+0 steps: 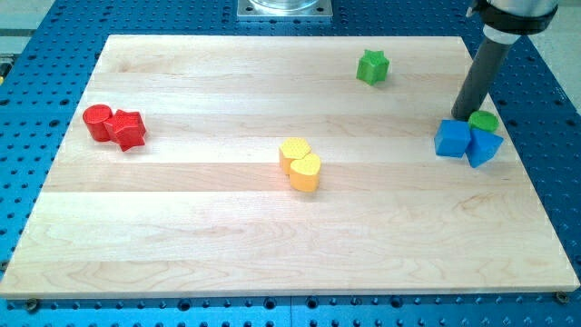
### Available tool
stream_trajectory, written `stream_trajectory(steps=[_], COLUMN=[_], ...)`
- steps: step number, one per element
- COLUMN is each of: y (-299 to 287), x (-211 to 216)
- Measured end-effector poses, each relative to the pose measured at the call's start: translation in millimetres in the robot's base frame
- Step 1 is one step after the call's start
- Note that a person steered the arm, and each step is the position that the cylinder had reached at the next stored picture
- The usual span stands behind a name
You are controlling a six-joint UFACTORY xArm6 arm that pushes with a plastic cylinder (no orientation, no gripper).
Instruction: Place the green star vertically above the blue cube
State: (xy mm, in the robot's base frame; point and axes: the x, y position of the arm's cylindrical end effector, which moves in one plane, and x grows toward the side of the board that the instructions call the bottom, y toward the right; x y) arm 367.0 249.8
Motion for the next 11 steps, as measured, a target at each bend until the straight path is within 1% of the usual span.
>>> stream_trajectory(steps=[1,2,3,4,5,6,7,8,9,10,11], y=[-13,-46,-98,-151,-149,-102,-49,-34,-36,-36,-8], x=[-55,-109,-129,-124,-84,-71,-74,-83,-103,-149,-163])
